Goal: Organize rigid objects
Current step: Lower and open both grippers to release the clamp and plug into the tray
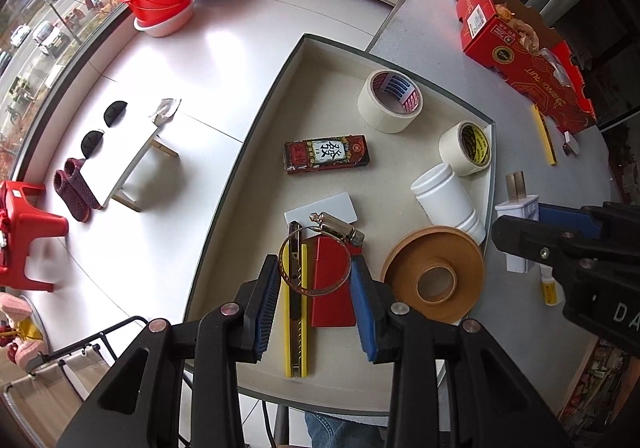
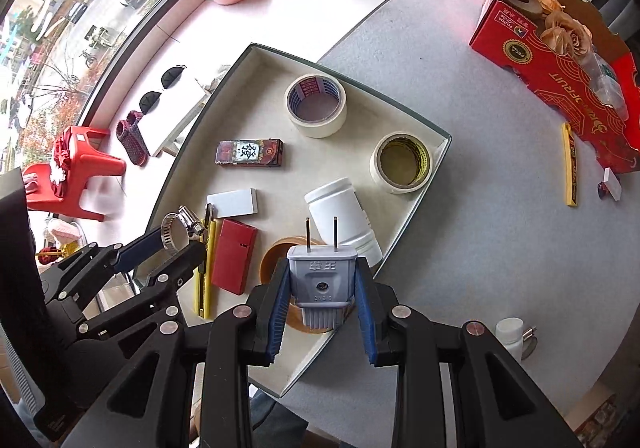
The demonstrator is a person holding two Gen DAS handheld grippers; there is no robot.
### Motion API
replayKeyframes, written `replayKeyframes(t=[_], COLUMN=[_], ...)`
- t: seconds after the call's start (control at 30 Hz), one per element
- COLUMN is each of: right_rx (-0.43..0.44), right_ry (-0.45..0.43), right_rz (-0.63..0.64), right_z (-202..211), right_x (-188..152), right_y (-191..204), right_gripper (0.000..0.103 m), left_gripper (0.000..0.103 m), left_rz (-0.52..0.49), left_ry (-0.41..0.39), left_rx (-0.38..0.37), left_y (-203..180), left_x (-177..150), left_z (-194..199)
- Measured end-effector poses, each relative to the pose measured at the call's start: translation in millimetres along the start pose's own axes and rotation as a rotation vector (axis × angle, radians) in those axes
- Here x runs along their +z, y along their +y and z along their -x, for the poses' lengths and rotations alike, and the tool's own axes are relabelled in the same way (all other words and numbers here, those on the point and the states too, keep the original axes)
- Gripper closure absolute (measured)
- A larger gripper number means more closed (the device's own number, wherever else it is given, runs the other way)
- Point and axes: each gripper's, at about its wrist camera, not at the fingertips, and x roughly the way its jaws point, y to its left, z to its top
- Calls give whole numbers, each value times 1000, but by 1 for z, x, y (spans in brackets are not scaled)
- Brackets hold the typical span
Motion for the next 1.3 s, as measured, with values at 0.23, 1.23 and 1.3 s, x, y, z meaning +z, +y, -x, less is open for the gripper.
replayKeyframes(t=[0.23,1.23,1.3], right_rx=[8,-25,-20], right_ry=[15,42,55], right_rz=[10,27,29], right_z=[-7,-56,-56], right_x=[18,58,59], right_y=[5,15,15], right_gripper=[71,70,44], left_gripper=[65,47,24], left_rz=[2,10,23], left_ry=[6,71,59], left_rx=[-2,12,10], left_y=[1,-7,-5], left_x=[9,30,30], left_z=[-6,-47,-45])
